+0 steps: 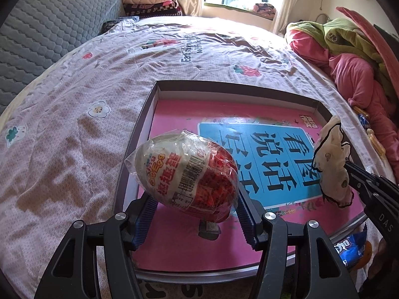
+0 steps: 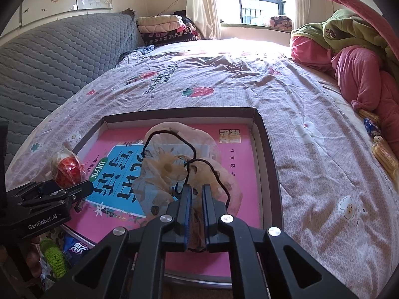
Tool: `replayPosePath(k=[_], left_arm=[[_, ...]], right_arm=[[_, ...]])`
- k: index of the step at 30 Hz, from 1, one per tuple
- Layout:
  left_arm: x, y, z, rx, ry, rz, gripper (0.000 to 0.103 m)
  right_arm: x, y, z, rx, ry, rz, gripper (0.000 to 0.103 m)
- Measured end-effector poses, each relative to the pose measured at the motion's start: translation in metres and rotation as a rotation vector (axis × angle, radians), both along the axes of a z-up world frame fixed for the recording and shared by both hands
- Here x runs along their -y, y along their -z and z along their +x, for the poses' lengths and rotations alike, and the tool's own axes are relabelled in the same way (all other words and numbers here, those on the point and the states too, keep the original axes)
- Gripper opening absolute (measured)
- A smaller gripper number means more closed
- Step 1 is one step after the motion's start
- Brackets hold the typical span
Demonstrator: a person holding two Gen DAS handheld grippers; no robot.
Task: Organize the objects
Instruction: 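Lower the egg into the pink box and open the left gripper while the right lowers the bag, then open the right gripper to release the cloth bag inside the box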
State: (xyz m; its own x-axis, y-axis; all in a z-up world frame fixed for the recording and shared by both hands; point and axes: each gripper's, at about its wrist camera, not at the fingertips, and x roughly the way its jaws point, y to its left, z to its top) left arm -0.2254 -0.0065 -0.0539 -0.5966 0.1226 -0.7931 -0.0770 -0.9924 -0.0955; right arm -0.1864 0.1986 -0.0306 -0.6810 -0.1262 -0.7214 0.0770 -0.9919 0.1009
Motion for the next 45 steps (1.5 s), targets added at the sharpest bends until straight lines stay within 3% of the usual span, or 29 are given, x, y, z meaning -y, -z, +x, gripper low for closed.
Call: replayPosePath(k=[16,45], left_arm=[[0.0,0.0,-0.001,0.008,0.002,-0.019,0.063],[0.0,-0.052,0.046,-0.087,-0.017,-0.032,0.068]], right_arm=[[0.002,-0.001,0.005,0.004,0.004,0.016,0.034],[0.009,-0.038,0.033,-0.064,-0.015,0.045,0.051]])
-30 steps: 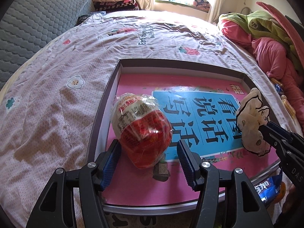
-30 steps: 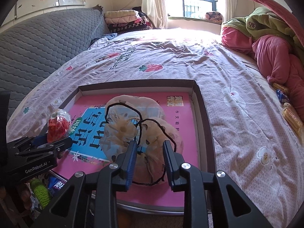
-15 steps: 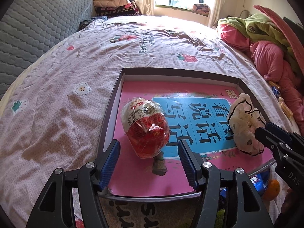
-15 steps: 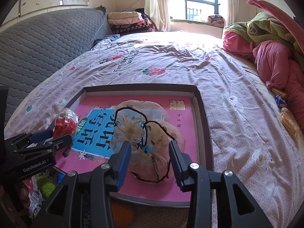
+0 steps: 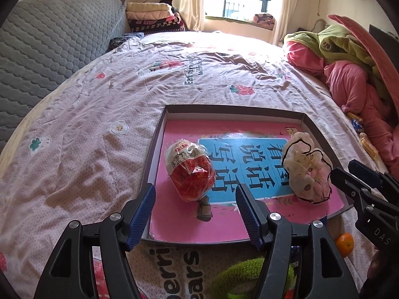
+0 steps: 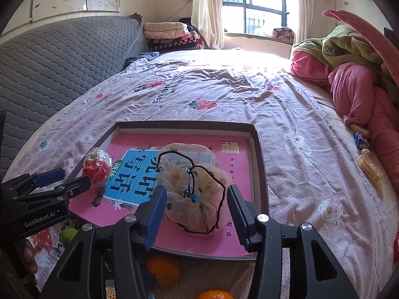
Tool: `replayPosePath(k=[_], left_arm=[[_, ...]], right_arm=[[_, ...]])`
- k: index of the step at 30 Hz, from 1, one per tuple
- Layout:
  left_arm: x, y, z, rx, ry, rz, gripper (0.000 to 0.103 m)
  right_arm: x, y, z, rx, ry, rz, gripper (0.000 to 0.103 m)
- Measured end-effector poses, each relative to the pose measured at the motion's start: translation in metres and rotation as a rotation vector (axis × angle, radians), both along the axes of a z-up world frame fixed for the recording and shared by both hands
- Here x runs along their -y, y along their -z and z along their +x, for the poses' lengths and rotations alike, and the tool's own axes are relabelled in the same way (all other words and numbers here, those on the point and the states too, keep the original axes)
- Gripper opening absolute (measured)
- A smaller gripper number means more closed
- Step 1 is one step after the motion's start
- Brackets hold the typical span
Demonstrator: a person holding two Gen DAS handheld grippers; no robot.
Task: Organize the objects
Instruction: 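Open the right gripper to release the cloth bag inside the box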
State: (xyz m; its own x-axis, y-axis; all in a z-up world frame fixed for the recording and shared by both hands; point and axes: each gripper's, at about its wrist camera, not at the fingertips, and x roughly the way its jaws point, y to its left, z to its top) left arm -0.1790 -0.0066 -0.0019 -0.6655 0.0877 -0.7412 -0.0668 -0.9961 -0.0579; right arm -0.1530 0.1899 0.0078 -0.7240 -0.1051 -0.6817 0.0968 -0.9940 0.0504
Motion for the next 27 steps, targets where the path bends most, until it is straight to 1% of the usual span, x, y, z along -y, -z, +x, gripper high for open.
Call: replayPosePath(k=[4,11,16,27], left_arm=[[-0.002,-0.008,0.009,-0.011,0.005,-0.002,0.068],[-0.006,-0.019,0.027,-0.028,0.007,-0.01,0.068],[-0.008,-0.025,0.037,-0.04,0.009,-0.016,0.068],[-0.014,-0.032,0.059,-0.057,0.017,-0.036,0.068]], right_arm=[[0.0,-0.008,0.008,-0.018,-0.003,-0.005,0.054],[0.0,-0.023,0.023,-0.051,-0.014,-0.009,0.056],[-0.003,-0.032,0.035,-0.069,-0.014,-0.017,0.059],[-0.013,-0.044,0.059,-0.096,-0.004,-0.02,0.06]])
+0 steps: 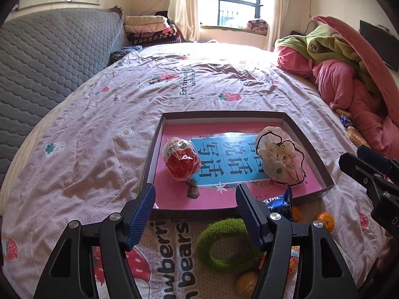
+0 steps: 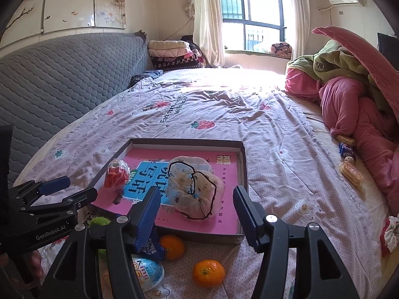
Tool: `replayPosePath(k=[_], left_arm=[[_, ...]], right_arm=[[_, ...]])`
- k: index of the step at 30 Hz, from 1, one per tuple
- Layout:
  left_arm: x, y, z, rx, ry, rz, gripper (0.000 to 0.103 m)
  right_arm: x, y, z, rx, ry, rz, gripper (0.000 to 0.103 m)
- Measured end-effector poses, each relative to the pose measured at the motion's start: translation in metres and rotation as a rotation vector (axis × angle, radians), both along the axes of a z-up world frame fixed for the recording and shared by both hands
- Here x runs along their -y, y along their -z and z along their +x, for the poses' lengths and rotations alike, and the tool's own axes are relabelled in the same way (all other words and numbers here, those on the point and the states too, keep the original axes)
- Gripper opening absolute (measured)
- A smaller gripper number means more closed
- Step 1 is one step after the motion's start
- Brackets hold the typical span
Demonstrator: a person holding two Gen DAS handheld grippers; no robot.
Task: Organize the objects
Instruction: 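Open the right gripper to release the cloth bag inside the box, then withdraw both grippers back from the box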
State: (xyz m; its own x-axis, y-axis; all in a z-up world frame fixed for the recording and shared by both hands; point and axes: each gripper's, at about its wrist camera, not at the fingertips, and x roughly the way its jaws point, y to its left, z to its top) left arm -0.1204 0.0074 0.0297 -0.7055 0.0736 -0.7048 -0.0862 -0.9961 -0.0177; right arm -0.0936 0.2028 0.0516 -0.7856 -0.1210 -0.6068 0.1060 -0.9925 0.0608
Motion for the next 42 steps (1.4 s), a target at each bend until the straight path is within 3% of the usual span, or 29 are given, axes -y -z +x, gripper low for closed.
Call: replayPosePath(k=[21,42], left_arm=[[0.009,0.001,0.035,-0.006,-0.013,-0.02,0.068],[0.009,0.014,0.061,0.016,-0.002,-0.055,0.068]], right_arm=[[-0.008,-0.004,0.039,-0.026,0.017,0.002,0.062],[-0.006,0.012,0.066,0.002,0.012,0.031,0.065]])
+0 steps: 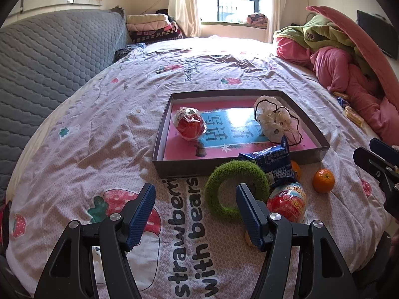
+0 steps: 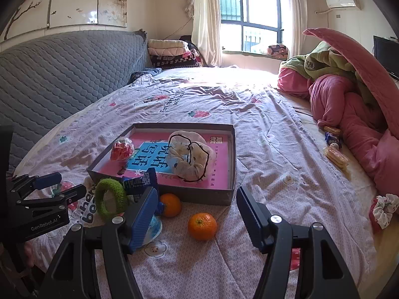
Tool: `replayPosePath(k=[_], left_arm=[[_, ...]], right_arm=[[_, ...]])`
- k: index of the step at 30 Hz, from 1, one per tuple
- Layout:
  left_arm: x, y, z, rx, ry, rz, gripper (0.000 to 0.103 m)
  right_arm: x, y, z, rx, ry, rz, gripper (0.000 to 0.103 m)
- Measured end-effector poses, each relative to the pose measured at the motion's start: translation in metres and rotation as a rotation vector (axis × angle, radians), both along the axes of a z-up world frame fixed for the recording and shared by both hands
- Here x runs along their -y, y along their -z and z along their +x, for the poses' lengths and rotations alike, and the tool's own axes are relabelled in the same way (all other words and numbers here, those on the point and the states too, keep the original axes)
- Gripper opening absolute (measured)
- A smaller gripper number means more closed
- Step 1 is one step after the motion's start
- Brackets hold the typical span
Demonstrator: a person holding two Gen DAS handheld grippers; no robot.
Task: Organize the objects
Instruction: 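Withdraw both grippers back from the box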
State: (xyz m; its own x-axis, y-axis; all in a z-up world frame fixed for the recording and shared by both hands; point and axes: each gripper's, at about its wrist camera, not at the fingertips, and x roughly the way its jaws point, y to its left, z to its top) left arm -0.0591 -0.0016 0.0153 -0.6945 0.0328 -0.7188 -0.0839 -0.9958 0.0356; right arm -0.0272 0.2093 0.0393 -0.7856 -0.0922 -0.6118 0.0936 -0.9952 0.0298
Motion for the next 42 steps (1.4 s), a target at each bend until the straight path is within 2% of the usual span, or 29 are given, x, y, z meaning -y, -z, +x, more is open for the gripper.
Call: replayPosePath(k=[23,31,42], left_arm=[[-0.007,0.027,0.025,0.049,0.036,-0.025,0.068],[-0.011,0.035,0.029,0.065,0.052,-0.022,0.068],[-0.02,0.051,0.03,0.107,0.093,0.012,0.068]], right_arm=[[0.001,0.016,0.016,0.033,-0.014,0.028,0.067],[-0.002,0.026,0.018,0.052,-0.01,0.039,0.072],[-0.006,0.041,0.015,0.087,-0.004,0.043,0.073]])
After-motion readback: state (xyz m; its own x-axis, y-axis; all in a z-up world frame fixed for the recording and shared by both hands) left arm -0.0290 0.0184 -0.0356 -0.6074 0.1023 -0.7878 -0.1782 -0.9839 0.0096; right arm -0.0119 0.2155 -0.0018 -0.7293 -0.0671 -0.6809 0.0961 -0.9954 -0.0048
